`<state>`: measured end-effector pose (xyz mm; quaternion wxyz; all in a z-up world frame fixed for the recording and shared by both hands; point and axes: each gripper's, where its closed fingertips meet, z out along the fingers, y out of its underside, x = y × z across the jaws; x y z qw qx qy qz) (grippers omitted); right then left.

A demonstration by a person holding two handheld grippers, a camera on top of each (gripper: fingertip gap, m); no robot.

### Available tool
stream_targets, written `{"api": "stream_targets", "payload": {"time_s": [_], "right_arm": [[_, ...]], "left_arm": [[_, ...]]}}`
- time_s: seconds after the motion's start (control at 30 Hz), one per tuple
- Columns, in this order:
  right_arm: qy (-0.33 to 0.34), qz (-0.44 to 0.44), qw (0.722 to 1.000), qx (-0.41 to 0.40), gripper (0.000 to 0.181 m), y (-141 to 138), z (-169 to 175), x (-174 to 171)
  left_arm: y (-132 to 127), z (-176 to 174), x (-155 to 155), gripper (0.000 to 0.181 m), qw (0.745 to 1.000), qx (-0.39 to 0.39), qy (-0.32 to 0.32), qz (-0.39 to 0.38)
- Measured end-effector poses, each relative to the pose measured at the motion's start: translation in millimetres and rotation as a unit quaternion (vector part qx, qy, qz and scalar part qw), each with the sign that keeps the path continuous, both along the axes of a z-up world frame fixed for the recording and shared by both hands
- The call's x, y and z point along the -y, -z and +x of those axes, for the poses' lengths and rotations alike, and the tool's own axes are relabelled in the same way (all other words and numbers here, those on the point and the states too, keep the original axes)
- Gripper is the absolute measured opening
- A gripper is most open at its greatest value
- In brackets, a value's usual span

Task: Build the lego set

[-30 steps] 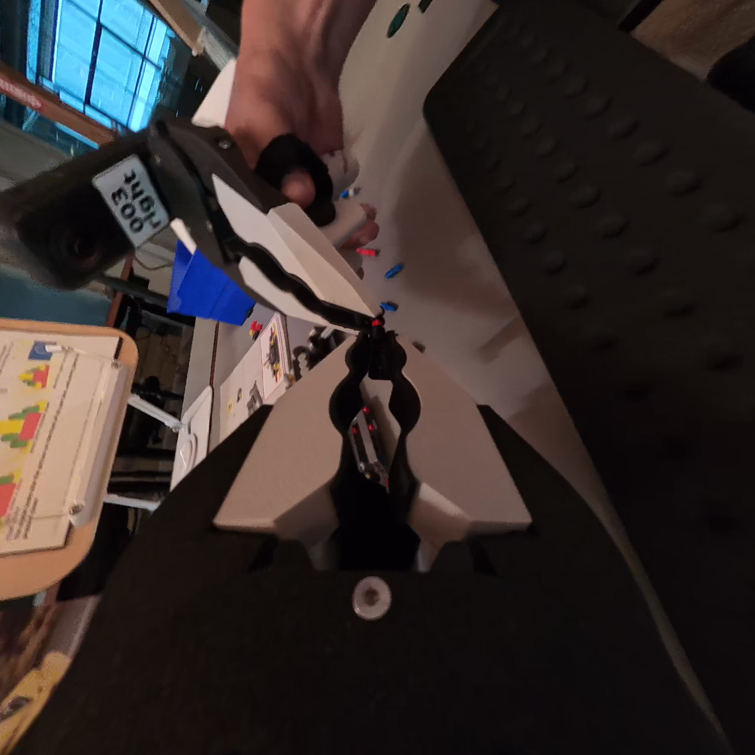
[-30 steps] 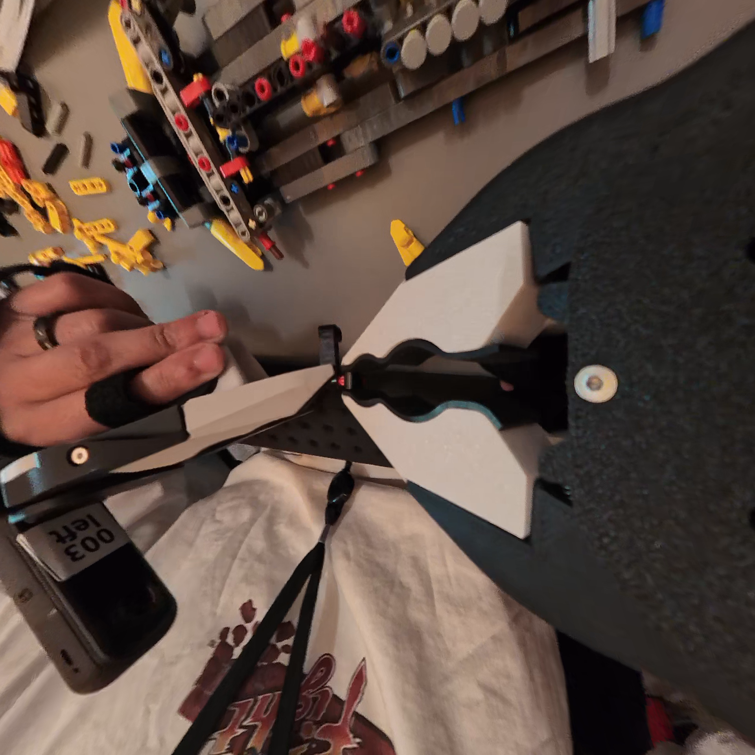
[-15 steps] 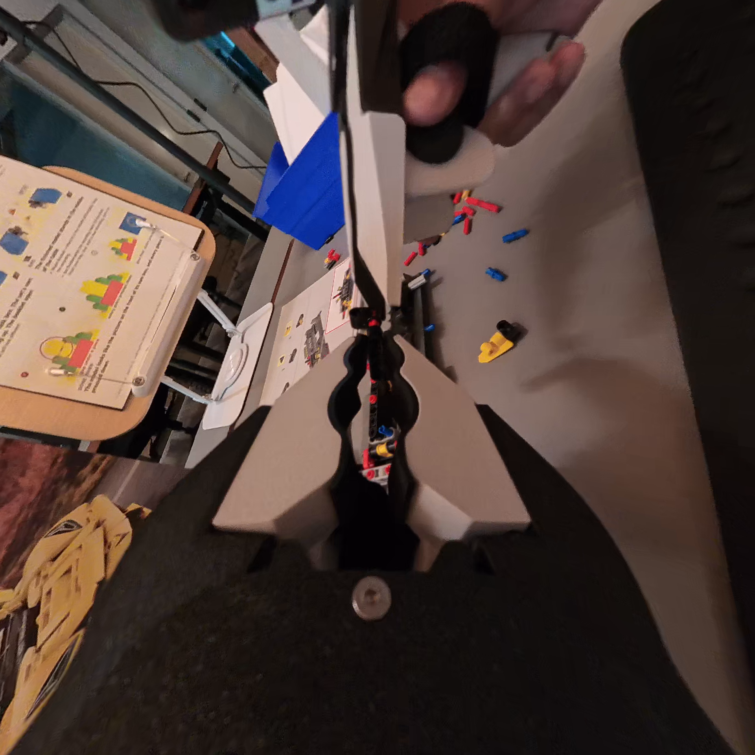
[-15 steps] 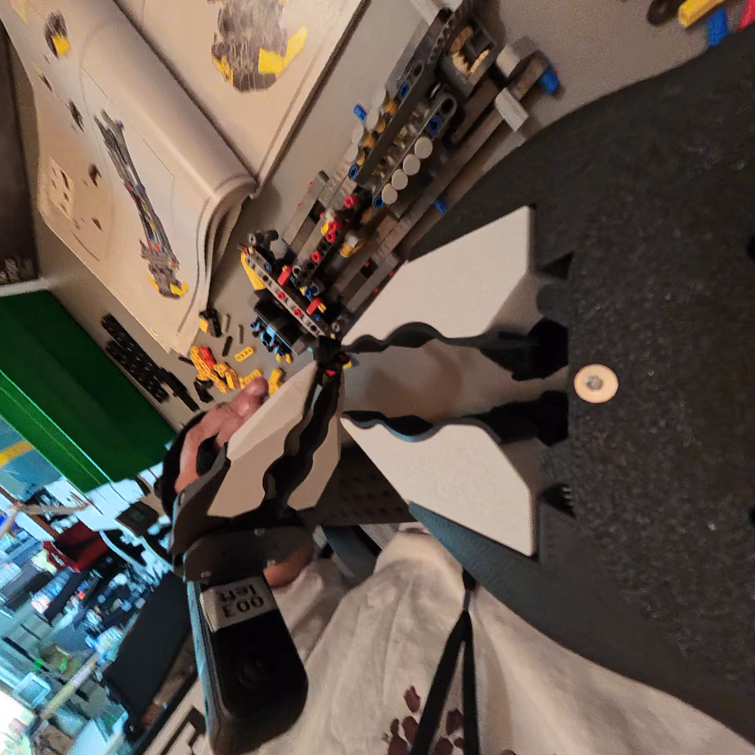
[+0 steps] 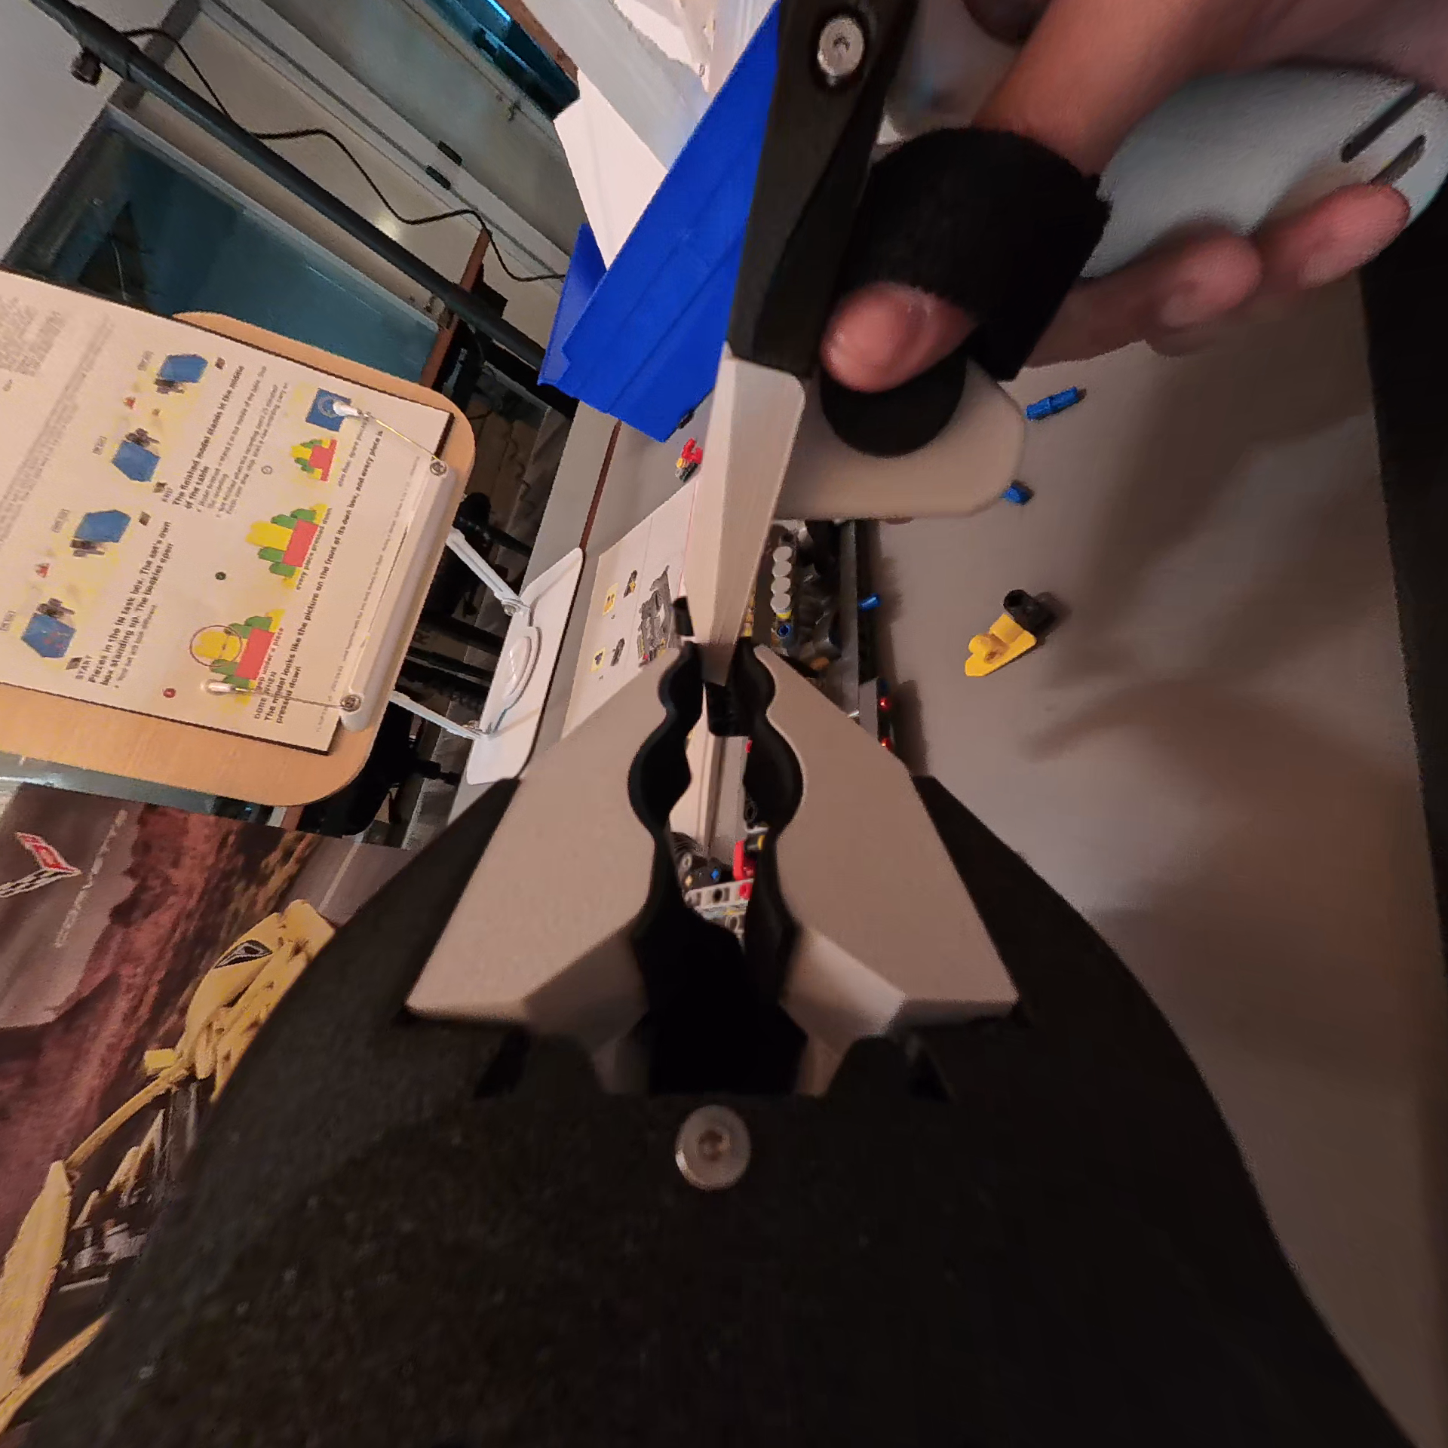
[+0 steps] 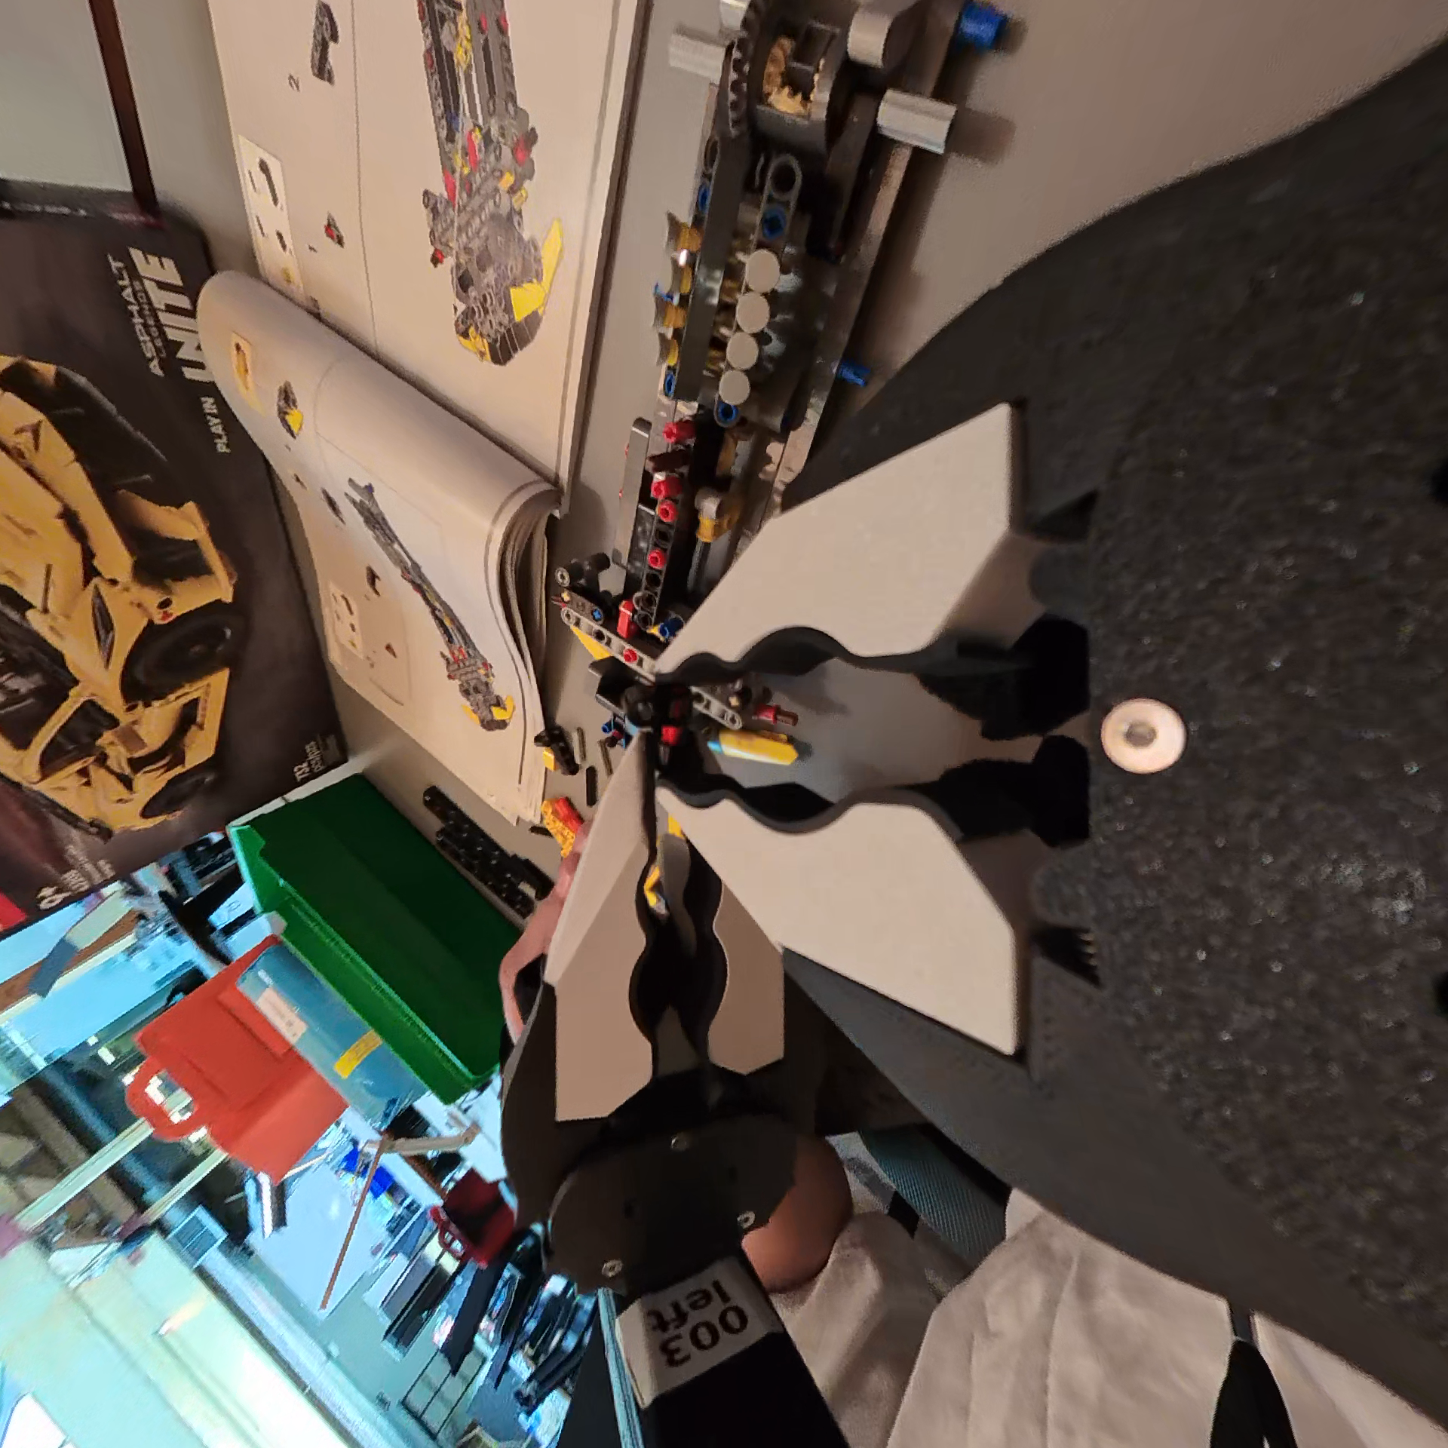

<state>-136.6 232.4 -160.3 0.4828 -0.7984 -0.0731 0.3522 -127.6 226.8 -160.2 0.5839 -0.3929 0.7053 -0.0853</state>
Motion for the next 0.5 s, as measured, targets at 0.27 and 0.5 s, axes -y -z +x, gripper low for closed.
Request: {"api": "stream_targets", "payload": {"time_s": [0.27, 0.5], "right_arm": [[-0.069, 0.012, 0.995, -0.064, 0.019, -2.5, 1.8, 10.6], [-0.116, 0.033, 0.988, -0.094, 0.020, -5.3, 1.2, 14.8]], "left_arm": [[1.8, 1.0, 8.9, 0.006, 0.998, 0.011, 0.044, -0.041], [4.3, 0.2, 7.0, 0.006, 0.997, 0.009, 0.053, -0.049]]}}
